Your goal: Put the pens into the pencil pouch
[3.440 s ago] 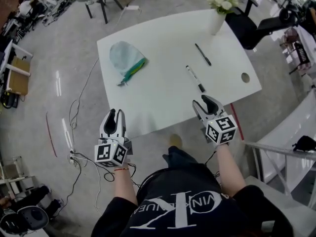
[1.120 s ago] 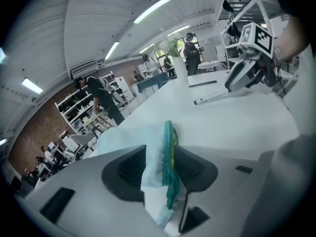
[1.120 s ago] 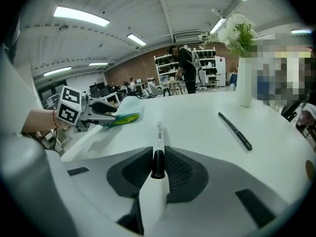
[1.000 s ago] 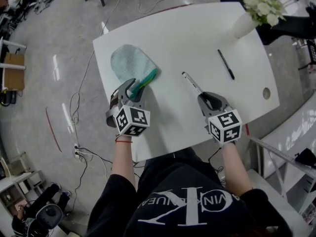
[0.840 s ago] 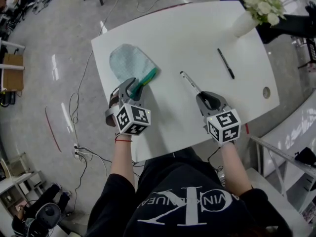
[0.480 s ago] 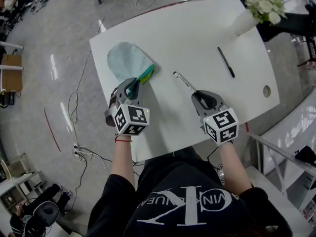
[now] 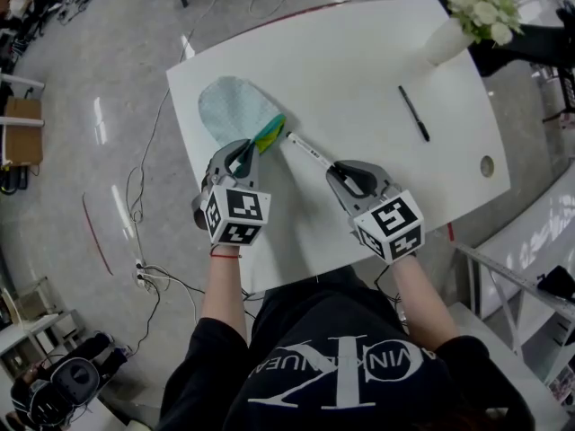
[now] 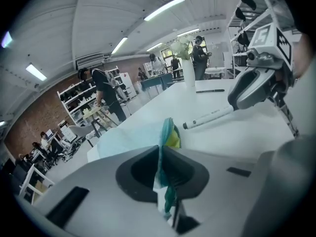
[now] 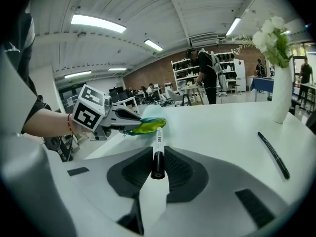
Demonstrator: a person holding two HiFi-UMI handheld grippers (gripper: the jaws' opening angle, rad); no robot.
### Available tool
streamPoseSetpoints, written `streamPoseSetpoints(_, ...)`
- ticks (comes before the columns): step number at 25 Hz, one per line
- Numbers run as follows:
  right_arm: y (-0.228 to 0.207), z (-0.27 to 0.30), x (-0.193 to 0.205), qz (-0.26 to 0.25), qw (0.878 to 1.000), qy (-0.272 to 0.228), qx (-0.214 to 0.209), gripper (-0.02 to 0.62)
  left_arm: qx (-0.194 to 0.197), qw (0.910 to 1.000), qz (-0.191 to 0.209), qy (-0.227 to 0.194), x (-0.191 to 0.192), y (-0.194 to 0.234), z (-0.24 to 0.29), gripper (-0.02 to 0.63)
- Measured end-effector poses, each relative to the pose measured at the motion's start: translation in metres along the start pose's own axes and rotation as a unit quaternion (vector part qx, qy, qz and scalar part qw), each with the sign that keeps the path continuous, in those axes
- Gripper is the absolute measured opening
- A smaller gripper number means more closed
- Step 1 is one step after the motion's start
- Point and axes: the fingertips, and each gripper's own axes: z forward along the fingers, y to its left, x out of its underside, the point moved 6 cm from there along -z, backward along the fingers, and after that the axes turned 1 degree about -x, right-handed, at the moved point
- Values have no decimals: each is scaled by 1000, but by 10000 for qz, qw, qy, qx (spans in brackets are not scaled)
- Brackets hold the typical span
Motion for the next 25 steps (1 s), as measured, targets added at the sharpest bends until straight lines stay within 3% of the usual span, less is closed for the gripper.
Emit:
streamPoseSetpoints(15, 21, 19, -11, -43, 9995, -91, -302, 78, 199, 9998, 89, 30, -17, -17, -9, 18)
streamPoseSetpoints(25, 23, 39, -21, 19, 9992, -296, -267, 77, 383, 9990, -225, -28, -21, -21, -16, 18)
